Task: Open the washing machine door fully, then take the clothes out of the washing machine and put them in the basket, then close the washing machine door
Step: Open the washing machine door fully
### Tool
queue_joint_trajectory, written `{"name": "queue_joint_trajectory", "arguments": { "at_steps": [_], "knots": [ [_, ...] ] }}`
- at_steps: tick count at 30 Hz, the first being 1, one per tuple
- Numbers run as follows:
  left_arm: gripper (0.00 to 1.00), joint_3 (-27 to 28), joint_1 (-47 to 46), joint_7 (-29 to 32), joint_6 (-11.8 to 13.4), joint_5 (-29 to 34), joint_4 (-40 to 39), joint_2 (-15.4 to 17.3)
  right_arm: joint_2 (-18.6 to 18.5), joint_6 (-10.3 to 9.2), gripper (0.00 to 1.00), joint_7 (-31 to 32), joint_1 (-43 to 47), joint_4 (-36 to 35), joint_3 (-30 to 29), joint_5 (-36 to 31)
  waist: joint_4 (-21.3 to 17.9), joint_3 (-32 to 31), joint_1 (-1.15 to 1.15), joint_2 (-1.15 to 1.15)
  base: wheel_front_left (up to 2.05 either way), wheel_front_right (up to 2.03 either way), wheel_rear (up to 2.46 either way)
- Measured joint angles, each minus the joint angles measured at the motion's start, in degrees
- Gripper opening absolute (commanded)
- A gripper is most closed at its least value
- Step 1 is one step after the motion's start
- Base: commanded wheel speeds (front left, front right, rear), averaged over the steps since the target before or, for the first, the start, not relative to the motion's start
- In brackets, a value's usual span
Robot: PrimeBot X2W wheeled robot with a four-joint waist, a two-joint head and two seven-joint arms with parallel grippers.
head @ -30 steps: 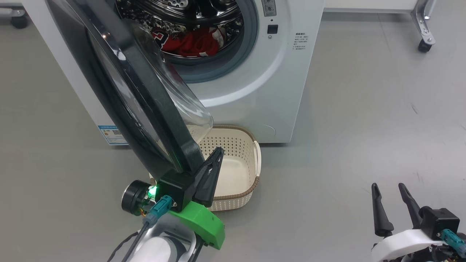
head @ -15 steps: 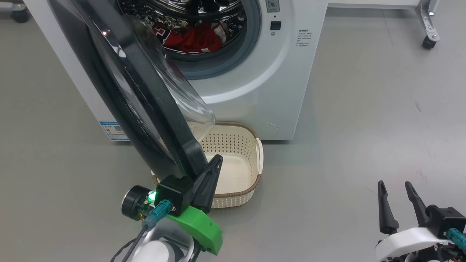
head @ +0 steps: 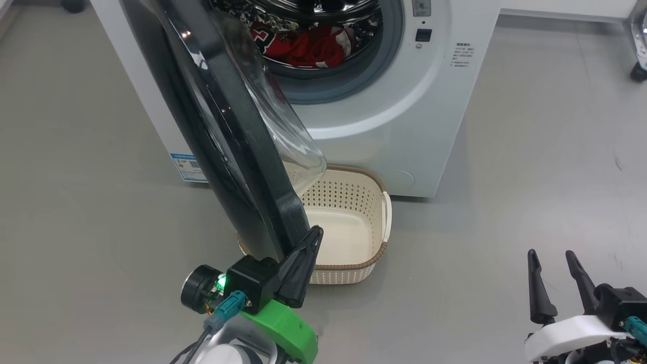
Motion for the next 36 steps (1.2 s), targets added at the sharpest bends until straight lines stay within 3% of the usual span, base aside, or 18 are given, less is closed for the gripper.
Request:
{"name": "queue_joint_trajectory", "arguments": {
  "at_steps": [18, 36],
  "knots": [
    [0.0, -0.02, 1.87, -1.51, 0.93, 1.02, 0.58, -0.14, 0.59, 0.54, 1.0, 0.0, 0.67, 0.65, -0.66, -0.38, 4.43, -0.97, 0.0, 0.0, 0.0, 0.0, 0.0],
    [0.0, 1.45, 4.2, -3.48, 1.52, 2.34, -0.37, 0.18, 0.74, 0.56, 1.0, 0.0, 1.02, 0.81, -2.11, -0.47, 11.69, -1.24, 0.0, 0.0, 0.0, 0.0, 0.0]
  ]
}}
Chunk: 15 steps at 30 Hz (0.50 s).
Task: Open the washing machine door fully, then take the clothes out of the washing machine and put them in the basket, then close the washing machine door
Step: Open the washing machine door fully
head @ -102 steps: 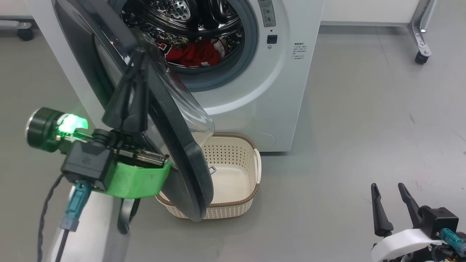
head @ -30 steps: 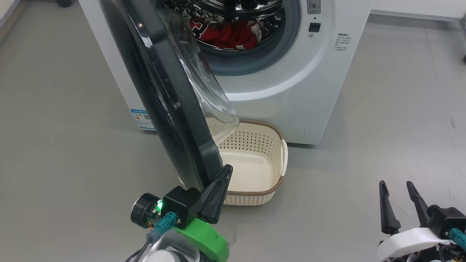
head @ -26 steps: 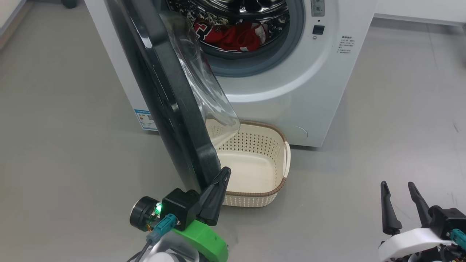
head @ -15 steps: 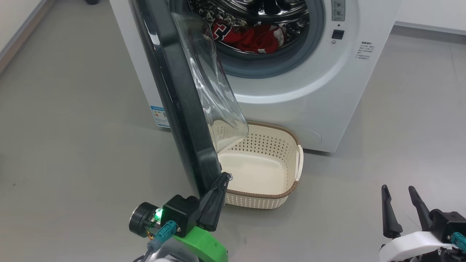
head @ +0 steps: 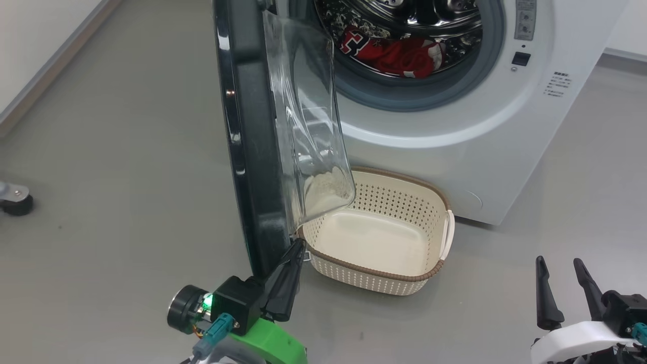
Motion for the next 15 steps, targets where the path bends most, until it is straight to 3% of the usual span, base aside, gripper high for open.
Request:
{"name": "queue_joint_trajectory", "arguments": {
  "at_steps": [7, 9, 15],
  "knots": [
    [0.0, 2.24, 0.49, -1.05, 0.41, 0.48, -0.25, 0.11, -0.03, 0.0, 1.0, 0.0, 0.13, -0.01, -0.37, -0.23, 2.96, 0.29, 0.0, 0.0, 0.0, 0.0, 0.0],
    [0.0, 4.75, 1.1, -1.55, 0.43, 0.64, -0.22, 0.33, -0.05, 0.19, 1.0, 0.0, 0.13, -0.04, -0.42, -0.56, 5.44, 0.44, 0.0, 0.0, 0.0, 0.0, 0.0],
    [0.0, 10.0, 1.71, -2.52, 0.75, 0.64, -0.07, 1.8, -0.09, 0.94, 1.0, 0.0, -0.18, -0.25, 0.46, -1.43, 6.55, 1.07, 0.0, 0.0, 0.0, 0.0, 0.0]
  ]
}}
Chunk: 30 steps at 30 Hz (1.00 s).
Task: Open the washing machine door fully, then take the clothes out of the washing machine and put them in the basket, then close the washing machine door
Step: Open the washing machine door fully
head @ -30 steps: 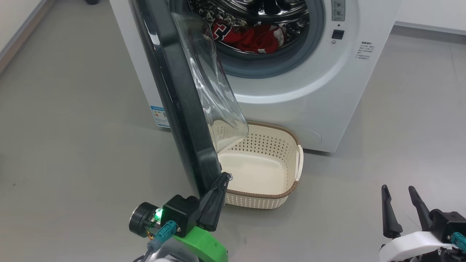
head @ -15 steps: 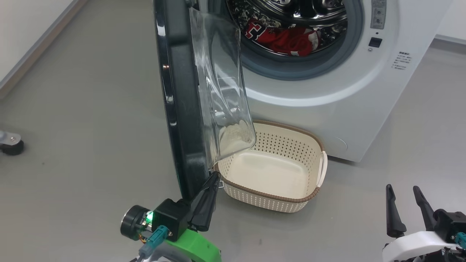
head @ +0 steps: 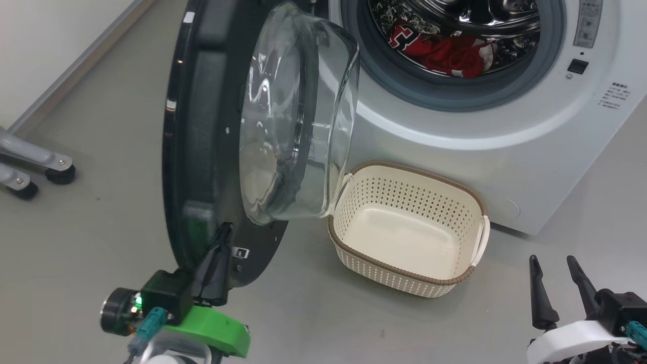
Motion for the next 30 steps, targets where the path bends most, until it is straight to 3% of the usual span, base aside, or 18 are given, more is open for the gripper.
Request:
{"name": "queue_joint_trajectory", "arguments": {
  "at_steps": [23, 30],
  "knots": [
    [0.0, 16.73, -2.62, -0.97, 0.09, -0.47, 6.33, 4.77, -1.63, 0.05, 1.0, 0.0, -1.79, -0.66, -0.12, -0.55, -4.0, 4.09, 0.0, 0.0, 0.0, 0.0, 0.0],
    [0.0, 18.61, -5.3, -0.44, 0.26, -1.8, 10.35, 5.09, -1.64, 0.07, 1.0, 0.0, -2.12, -0.68, -0.49, -0.55, -4.46, 4.76, 0.0, 0.0, 0.0, 0.0, 0.0]
  ]
}}
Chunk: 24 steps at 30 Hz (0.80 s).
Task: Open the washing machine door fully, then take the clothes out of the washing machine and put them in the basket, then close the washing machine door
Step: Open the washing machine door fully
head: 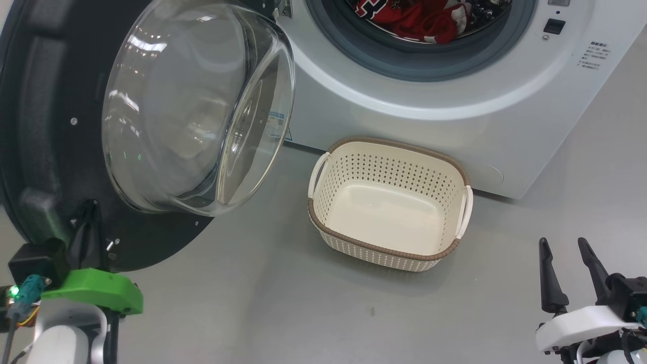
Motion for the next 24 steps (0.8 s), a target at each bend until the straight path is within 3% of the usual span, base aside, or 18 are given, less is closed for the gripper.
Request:
{"name": "queue_joint_trajectory", "arguments": {
  "at_steps": [24],
  "knots": [
    [0.0, 5.24, -6.81, -0.42, 0.09, -2.58, 10.9, 3.89, -0.13, 0.49, 1.0, 0.0, -1.6, -0.15, 0.29, 0.0, -1.54, 1.31, 0.0, 0.0, 0.0, 0.0, 0.0]
  ]
}}
